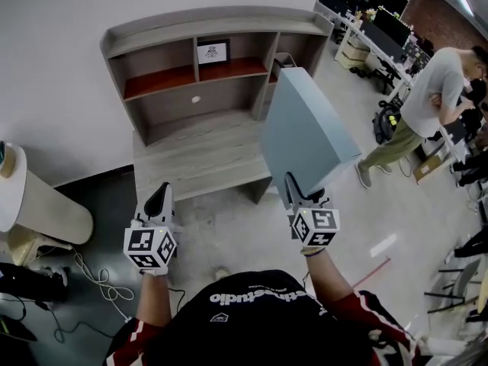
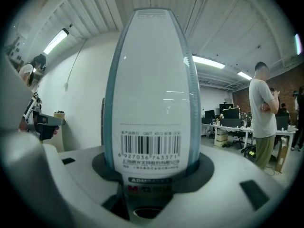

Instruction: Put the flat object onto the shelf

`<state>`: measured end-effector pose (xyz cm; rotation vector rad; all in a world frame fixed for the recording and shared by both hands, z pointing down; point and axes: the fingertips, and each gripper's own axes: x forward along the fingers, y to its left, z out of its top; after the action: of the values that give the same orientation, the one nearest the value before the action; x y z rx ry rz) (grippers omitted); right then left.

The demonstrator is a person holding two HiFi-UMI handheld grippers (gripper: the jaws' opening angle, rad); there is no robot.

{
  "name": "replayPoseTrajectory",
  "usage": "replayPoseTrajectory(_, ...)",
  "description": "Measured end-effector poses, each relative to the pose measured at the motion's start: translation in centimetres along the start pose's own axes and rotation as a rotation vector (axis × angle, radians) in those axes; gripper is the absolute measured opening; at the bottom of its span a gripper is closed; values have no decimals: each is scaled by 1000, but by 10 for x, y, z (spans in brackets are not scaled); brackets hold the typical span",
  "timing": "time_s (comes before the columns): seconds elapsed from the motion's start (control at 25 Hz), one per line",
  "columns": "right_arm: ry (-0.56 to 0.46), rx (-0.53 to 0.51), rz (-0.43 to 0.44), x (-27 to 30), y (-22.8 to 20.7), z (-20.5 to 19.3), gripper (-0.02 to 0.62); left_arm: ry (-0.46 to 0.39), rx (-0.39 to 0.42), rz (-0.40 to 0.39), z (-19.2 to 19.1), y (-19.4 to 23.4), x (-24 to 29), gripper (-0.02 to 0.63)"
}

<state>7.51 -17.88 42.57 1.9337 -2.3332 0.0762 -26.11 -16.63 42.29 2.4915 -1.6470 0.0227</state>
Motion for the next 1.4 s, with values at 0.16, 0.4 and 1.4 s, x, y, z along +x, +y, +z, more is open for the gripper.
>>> replayPoseTrajectory(0.16, 10, 1, 2, 5, 7, -8, 261, -13, -28, -3, -2, 11, -2, 6)
replayPoseTrajectory(0.4, 22, -6, -2, 20, 9, -18, 261, -15, -47, 12, -4, 22, -4, 6)
replayPoseTrajectory(1.4, 105, 30, 3, 169, -36, -101, 262, 6, -18, -5, 13, 31, 107, 6)
